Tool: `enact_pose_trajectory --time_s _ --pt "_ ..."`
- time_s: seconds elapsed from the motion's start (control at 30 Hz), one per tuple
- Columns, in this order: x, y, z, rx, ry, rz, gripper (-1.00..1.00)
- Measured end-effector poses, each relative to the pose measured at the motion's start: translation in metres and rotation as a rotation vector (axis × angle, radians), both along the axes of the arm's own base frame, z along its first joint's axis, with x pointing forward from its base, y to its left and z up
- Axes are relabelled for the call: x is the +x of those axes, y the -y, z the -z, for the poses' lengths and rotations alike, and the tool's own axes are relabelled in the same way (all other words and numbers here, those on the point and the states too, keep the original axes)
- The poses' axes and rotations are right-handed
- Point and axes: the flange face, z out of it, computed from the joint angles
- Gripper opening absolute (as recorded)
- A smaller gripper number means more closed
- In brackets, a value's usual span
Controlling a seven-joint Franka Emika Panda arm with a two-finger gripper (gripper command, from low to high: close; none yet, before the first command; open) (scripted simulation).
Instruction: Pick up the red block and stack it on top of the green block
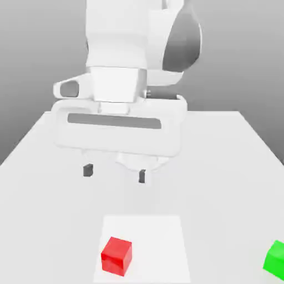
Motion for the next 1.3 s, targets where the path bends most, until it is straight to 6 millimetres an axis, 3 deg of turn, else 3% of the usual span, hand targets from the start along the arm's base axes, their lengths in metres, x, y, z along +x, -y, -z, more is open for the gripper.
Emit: enact_pose_trajectory --time_s 0.17,0.33,0.37,0.6,0.77,0.87,1.07,1.2,1.3 --pt "-0.02 0.007 0.096 0.029 -0.147 0.059 0.0" --pt "-0.025 0.007 0.163 0.035 -0.176 0.069 0.0" --pt "-0.026 0.007 0.173 0.035 -0.176 0.07 -1.0" --pt "-0.026 0.007 0.175 0.034 -0.176 0.07 -1.0" --pt "-0.025 0.006 0.123 0.034 -0.176 0.065 -1.0" --pt "-0.01 -0.04 0.11 0.016 -0.179 -0.141 -1.0" --pt "0.007 -0.167 0.097 -0.031 -0.182 -0.658 -1.0" --pt "-0.002 -0.256 0.088 -0.062 -0.178 -1.005 -1.0" --pt "-0.02 -0.323 0.08 -0.086 -0.172 -1.266 -1.0"
